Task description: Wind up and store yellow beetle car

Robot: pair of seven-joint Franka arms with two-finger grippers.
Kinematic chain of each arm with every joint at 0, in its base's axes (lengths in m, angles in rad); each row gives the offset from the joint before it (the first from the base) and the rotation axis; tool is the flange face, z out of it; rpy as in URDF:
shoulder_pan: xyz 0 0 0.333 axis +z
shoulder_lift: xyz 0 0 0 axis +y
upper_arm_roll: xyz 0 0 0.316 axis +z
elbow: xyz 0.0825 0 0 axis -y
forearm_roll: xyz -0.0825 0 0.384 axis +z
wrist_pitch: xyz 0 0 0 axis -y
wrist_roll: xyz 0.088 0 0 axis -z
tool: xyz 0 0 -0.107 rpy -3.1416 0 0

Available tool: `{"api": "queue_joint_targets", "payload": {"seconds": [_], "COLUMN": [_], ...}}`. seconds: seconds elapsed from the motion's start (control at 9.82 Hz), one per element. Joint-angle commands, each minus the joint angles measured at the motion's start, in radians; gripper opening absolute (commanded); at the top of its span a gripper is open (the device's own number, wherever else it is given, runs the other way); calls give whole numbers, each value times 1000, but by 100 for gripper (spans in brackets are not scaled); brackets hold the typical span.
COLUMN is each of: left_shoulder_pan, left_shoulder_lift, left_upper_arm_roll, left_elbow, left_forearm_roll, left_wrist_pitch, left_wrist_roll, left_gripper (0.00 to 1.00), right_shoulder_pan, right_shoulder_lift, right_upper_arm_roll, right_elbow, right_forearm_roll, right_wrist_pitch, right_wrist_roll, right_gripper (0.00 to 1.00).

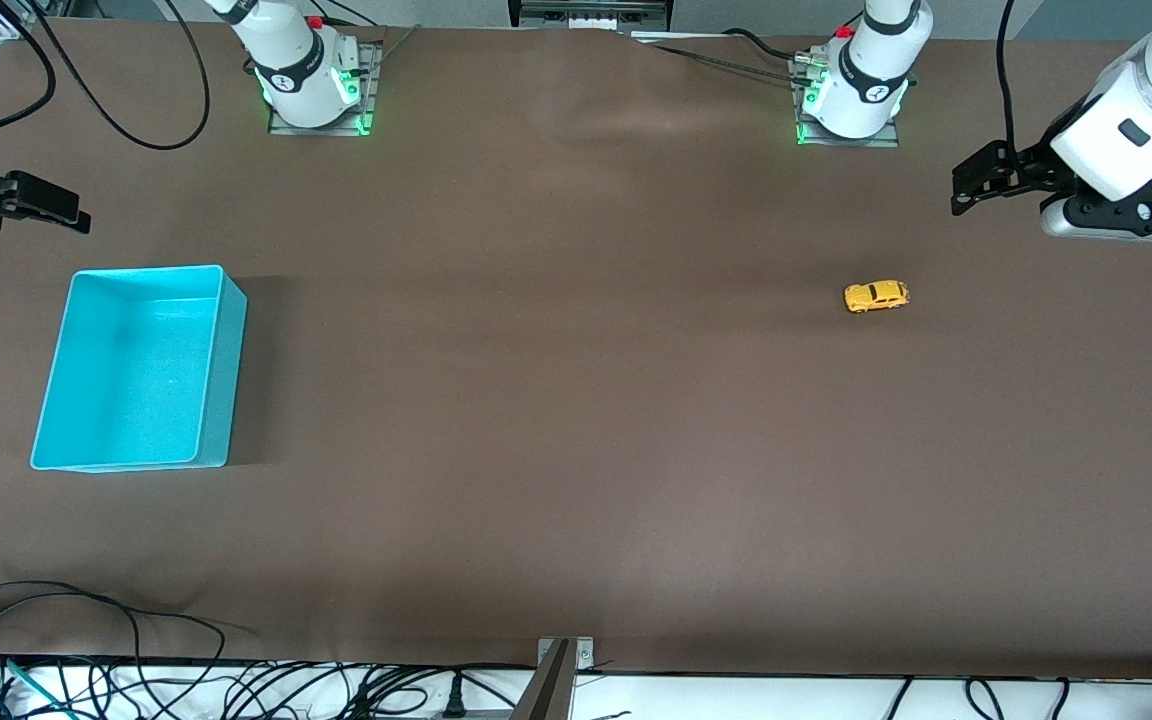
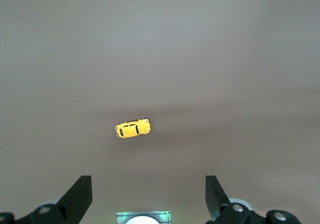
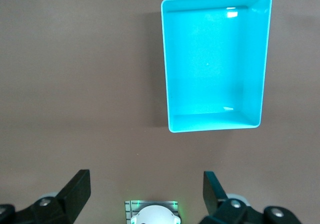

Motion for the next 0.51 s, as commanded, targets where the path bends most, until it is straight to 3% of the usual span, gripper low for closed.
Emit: {"api": "queue_joint_targets", "payload": {"seconds": [0.0, 0.41], "left_shoulder_pan": [6, 6], "left_shoulder_lift": [4, 4], "left_upper_arm_roll": [1, 1], "left_elbow": [21, 21], "left_forearm_roll": [-10, -10], "left_wrist_pitch": [-20, -20], "left_wrist_roll": [21, 20], "left_gripper": [100, 100], "right_shoulder_pan": [-3, -3], "right_shoulder_lift": [-2, -1], "right_upper_arm_roll": [-5, -5], "right_elbow": [15, 15], "right_forearm_roll": [26, 28], "right_wrist_pitch": [-18, -20], "right_wrist_roll": [-19, -19], "right_gripper": [100, 100]}}
